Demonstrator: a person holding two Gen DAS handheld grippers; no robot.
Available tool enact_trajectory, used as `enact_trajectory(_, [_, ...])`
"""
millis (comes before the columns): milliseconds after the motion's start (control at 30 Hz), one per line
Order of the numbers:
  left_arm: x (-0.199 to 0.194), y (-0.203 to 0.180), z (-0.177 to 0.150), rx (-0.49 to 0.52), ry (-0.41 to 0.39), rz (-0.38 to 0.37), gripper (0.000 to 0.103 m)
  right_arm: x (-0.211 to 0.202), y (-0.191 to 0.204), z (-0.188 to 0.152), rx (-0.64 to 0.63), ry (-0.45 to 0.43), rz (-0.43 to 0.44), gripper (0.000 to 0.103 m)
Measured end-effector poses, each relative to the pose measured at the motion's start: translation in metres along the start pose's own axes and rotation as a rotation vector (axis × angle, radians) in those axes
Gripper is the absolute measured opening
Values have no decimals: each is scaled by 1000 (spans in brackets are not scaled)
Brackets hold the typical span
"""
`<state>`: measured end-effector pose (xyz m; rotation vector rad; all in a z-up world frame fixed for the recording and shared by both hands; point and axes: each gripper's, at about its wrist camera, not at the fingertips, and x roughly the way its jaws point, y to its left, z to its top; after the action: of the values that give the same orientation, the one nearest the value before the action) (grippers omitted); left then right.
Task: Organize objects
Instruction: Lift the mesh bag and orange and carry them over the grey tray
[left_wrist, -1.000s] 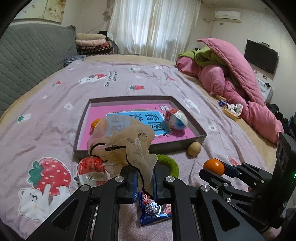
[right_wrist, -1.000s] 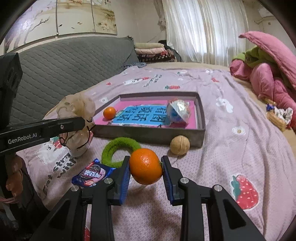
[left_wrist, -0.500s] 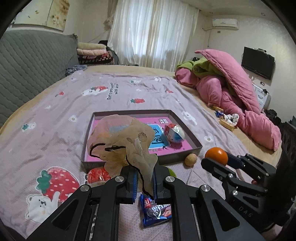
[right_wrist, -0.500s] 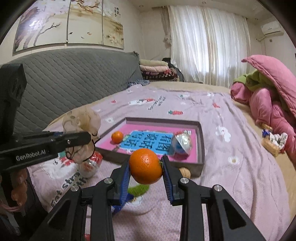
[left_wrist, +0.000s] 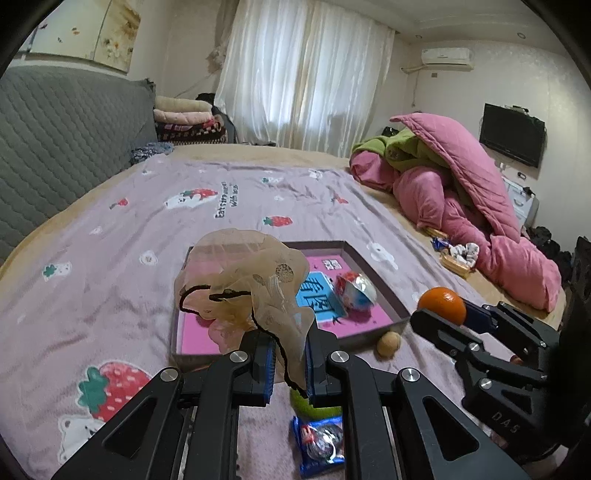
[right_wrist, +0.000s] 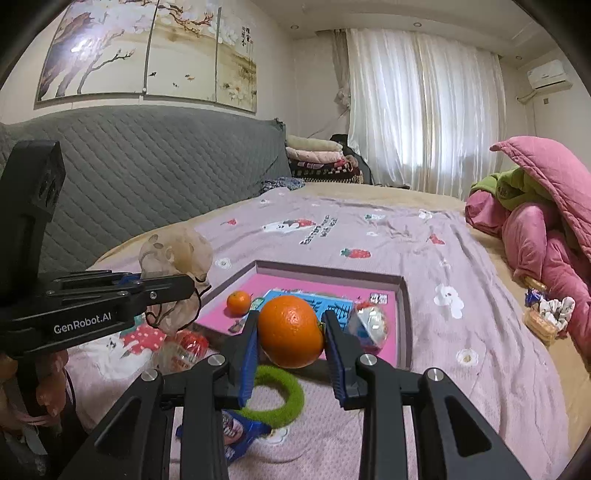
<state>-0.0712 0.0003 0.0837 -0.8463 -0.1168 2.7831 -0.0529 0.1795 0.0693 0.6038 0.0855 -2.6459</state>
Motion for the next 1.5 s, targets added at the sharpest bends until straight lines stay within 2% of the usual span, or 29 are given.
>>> enact_trajectory(667, [17, 23, 57, 17, -59, 9, 12, 21, -9, 42, -35, -65, -10, 33])
enact_trajectory(1500, [65, 18, 82, 33, -42, 32, 12, 54, -16, 69, -63, -97, -34, 33])
